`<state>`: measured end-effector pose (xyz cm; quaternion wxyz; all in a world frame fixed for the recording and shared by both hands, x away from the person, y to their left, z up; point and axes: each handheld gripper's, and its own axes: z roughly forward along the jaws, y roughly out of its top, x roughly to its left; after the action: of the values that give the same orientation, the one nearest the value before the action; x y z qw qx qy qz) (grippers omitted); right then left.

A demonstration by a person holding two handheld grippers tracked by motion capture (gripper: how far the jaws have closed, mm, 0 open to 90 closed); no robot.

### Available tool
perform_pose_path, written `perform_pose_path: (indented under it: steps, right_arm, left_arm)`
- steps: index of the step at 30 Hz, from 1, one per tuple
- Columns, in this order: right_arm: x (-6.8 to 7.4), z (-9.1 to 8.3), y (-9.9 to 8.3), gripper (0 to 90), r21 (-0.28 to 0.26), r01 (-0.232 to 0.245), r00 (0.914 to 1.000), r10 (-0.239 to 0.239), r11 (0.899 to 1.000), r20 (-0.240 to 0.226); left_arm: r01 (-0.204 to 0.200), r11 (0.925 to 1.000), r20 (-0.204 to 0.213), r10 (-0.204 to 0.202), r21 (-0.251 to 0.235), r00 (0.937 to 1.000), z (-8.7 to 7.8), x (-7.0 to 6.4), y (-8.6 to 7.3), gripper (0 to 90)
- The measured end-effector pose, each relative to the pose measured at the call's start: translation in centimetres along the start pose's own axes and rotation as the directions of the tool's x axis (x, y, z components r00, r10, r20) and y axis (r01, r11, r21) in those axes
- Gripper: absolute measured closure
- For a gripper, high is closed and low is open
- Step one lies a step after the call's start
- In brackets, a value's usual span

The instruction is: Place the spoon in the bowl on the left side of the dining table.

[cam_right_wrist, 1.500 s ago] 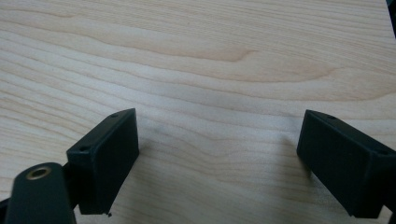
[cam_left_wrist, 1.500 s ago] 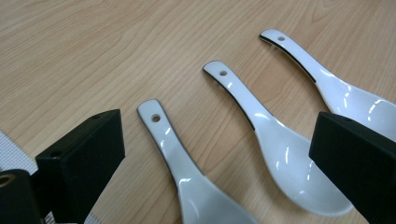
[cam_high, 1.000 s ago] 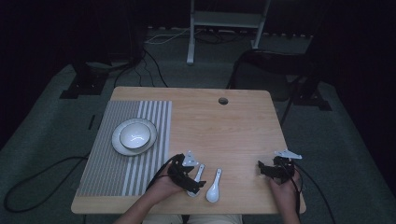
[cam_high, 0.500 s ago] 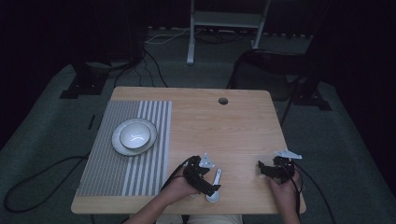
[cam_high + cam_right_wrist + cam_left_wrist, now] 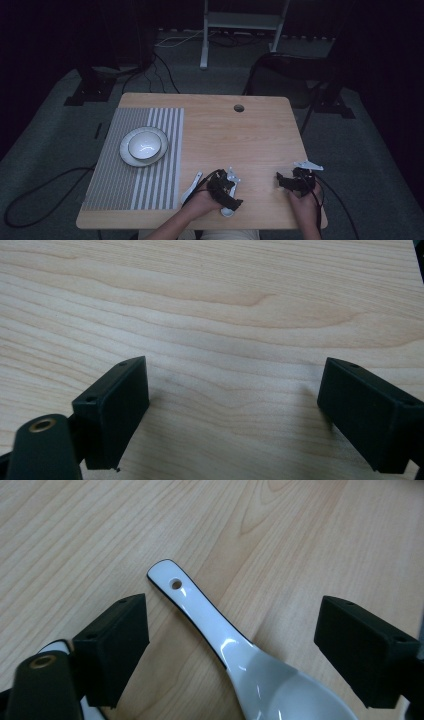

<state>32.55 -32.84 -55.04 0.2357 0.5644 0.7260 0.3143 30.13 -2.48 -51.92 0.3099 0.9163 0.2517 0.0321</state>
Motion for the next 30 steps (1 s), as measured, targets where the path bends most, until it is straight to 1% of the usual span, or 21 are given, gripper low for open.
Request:
perform_pose_path:
  steps: [1,4,6,9,10,11,13,15,19,21,22,23,24,26,28,30]
  right_arm:
    - [0.0,0.0,0.0,12.4,0.000,0.000,1.0000,0.000,1.000,0.000]
    - [0.0,0.0,0.0,12.4,0.000,0.000,1.0000,0.000,1.000,0.000]
    - [0.0,0.0,0.0,12.4,0.000,0.000,1.0000,0.000,1.000,0.000]
    - [0.0,0.0,0.0,12.4,0.000,-0.001,1.0000,0.001,1.000,0.000]
    - [0.0,0.0,0.0,12.4,0.000,0.000,1.0000,0.000,1.000,0.000]
    - [0.0,0.0,0.0,12.4,0.000,0.000,1.0000,0.000,1.000,0.000]
    - [0.0,0.0,0.0,12.4,0.000,-0.001,1.0000,0.001,1.000,0.001]
    - [0.0,0.0,0.0,12.4,0.000,-0.001,1.0000,0.001,1.000,0.001]
    - [0.0,0.0,0.0,12.4,0.000,-0.003,1.0000,0.003,1.000,0.001]
    - [0.0,0.0,0.0,12.4,0.000,-0.003,1.0000,0.003,1.000,0.001]
    - [0.0,0.0,0.0,12.4,0.000,-0.002,1.0000,0.002,1.000,0.001]
    - [0.0,0.0,0.0,12.4,0.000,-0.002,1.0000,0.002,1.000,0.001]
    - [0.0,0.0,0.0,12.4,0.000,-0.003,1.0000,0.003,1.000,0.001]
    - [0.0,0.0,0.0,12.4,0.000,-0.002,1.0000,0.002,1.000,0.001]
    - [0.0,0.0,0.0,12.4,-0.001,-0.003,1.0000,0.003,1.000,0.000]
    - [0.0,0.0,0.0,12.4,0.000,-0.003,1.0000,0.003,1.000,0.000]
  left_arm:
    - [0.002,1.0000,0.000,-0.002,0.006,1.0000,0.2,-0.1,0.0,15.3]
    - [0.009,0.9996,-0.026,-0.009,0.026,0.9996,0.7,-0.2,-0.1,15.4]
    - [0.011,0.9995,-0.027,-0.010,0.028,0.9996,0.9,-0.1,-0.2,21.3]
    - [0.016,0.9993,-0.037,-0.014,0.033,0.9992,0.9,-0.1,0.0,25.9]
    - [0.024,0.9991,-0.044,-0.023,0.034,0.9988,0.9,-0.1,0.1,27.8]
    - [0.020,0.9991,-0.045,-0.019,0.037,0.9988,0.9,-0.1,0.2,31.2]
    - [0.029,0.9991,-0.038,-0.028,0.031,0.9989,0.8,0.0,0.4,44.4]
    - [0.018,0.9993,-0.038,-0.017,0.034,0.9991,0.9,0.0,0.5,52.7]
    - [0.011,0.9994,-0.030,-0.010,0.032,0.9995,1.0,-0.1,0.7,63.3]
    - [0.001,0.9994,-0.021,0.000,0.034,0.9998,1.1,-0.2,0.8,70.9]
    - [-0.005,0.9994,-0.022,0.006,0.033,0.9997,1.2,-0.2,0.9,74.3]
    - [-0.014,0.9992,-0.022,0.015,0.038,0.9996,1.2,-0.3,0.9,74.2]
    - [-0.013,0.9992,-0.011,0.014,0.039,0.9998,1.3,-0.3,1.0,74.5]
    - [-0.023,0.9987,-0.009,0.023,0.045,0.9997,1.3,-0.4,1.2,74.7]
    - [-0.022,0.9986,0.002,0.022,0.048,0.9998,1.4,-0.5,1.2,74.8]
    - [-0.026,0.9987,0.003,0.026,0.044,0.9997,1.4,-0.5,1.3,75.0]
